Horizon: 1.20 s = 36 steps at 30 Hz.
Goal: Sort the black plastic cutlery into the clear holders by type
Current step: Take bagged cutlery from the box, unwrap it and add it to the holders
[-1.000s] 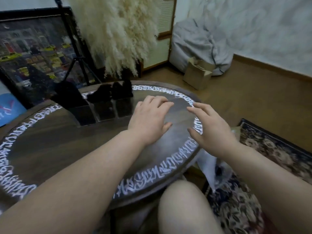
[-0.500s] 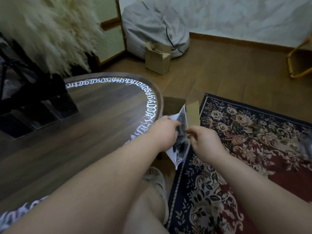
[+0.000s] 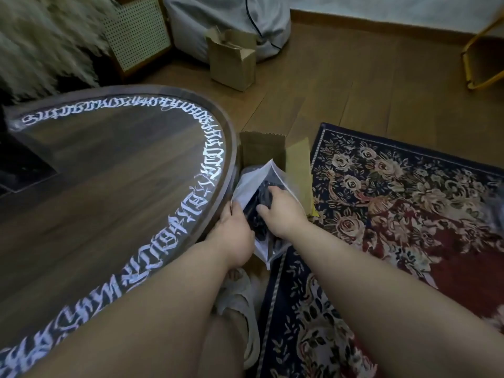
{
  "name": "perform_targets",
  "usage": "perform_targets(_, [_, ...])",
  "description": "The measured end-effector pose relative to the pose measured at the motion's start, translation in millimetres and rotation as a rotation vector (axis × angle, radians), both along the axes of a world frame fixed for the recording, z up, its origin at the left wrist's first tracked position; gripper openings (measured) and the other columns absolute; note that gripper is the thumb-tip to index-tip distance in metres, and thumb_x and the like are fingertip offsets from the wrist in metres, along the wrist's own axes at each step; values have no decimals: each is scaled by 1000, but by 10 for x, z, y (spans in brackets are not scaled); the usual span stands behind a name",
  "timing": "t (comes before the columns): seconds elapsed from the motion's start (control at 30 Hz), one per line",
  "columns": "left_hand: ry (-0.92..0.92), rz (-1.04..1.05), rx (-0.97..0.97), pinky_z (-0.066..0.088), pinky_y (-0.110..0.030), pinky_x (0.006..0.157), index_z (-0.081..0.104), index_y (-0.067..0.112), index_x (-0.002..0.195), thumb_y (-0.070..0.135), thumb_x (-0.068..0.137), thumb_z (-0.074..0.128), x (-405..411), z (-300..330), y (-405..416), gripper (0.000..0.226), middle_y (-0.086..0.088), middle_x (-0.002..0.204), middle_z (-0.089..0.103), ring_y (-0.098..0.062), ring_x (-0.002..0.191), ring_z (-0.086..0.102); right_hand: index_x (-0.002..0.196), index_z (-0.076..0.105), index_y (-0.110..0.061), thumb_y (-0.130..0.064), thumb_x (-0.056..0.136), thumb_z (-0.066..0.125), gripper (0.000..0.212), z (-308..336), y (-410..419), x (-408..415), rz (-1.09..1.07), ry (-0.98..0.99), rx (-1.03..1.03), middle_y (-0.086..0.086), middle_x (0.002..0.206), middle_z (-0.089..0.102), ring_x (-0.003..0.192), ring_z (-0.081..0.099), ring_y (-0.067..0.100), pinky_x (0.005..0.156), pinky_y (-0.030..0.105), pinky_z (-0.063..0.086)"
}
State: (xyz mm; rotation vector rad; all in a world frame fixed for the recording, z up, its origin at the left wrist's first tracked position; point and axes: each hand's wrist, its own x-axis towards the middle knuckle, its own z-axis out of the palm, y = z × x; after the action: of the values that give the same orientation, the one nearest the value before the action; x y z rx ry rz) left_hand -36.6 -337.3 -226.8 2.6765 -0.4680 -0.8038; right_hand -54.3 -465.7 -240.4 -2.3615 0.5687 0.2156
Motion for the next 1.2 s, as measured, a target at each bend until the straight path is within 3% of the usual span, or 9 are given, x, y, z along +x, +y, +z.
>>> perform_targets(0.27, [-28,-87,12,36,-37,103,4,19,151,29,95,51,-29,-41,48,74,1,159,-9,-29,134,34,148,22,-24,-63,82,58,85,-368,10,194,-225,192,77,4,141,46,120,51,27,77,31,38])
perform_targets(0.37, [-9,-122,-13,34,-36,108,2,19,152,28,95,52,4,-56,50,76,3,159,-11,-27,138,30,150,18,-28,-47,86,62,80,-384,-25,232,-131,299,37,7,145,39,126,45,29,82,35,41])
perform_targets(0.53, [27,-149,-18,30,-34,112,-3,17,153,27,96,52,34,-73,54,79,5,160,-11,-24,140,28,143,35,-27,-23,90,61,59,-409,-79,206,9,314,-110,9,136,46,124,46,27,94,33,42])
perform_targets(0.7, [0,-193,-33,31,-32,110,-3,20,153,31,94,56,18,-79,9,84,7,160,-12,-20,144,22,136,50,-22,-11,91,54,47,-415,-118,144,-42,158,-13,8,131,55,115,54,27,81,26,43])
perform_targets(0.8, [-7,-196,-15,32,-34,110,0,24,153,34,92,59,0,-76,-7,85,5,160,-11,-21,143,22,140,46,-20,-10,91,55,51,-415,-138,79,-142,96,126,8,139,51,120,52,28,91,28,43])
perform_targets(0.87, [-129,-217,-10,32,-37,110,10,27,152,32,92,58,-20,-7,-40,76,2,159,-5,-25,141,24,141,44,-21,-11,90,57,54,-410,-131,30,-204,76,212,7,139,51,120,53,28,96,32,44])
perform_targets(1.0, [-406,-283,-220,44,-34,95,45,26,138,11,92,51,-161,154,-268,49,3,139,36,-20,120,47,127,57,-15,-13,88,56,39,-433,-139,-53,-224,47,220,12,122,62,105,61,29,76,28,46])
perform_targets(1.07, [-320,-280,-195,46,-30,89,52,23,131,4,90,48,-163,135,-367,46,1,126,49,-21,110,55,126,58,-10,-9,90,56,36,-446,-150,-91,-252,33,283,13,119,63,105,61,29,77,27,46])
perform_targets(1.2, [-119,-150,2,43,-29,93,49,7,129,7,97,39,54,16,-412,33,-11,126,56,-27,114,53,141,42,-24,-19,87,65,59,-470,-207,-151,-203,84,318,5,131,56,108,59,23,92,30,48])
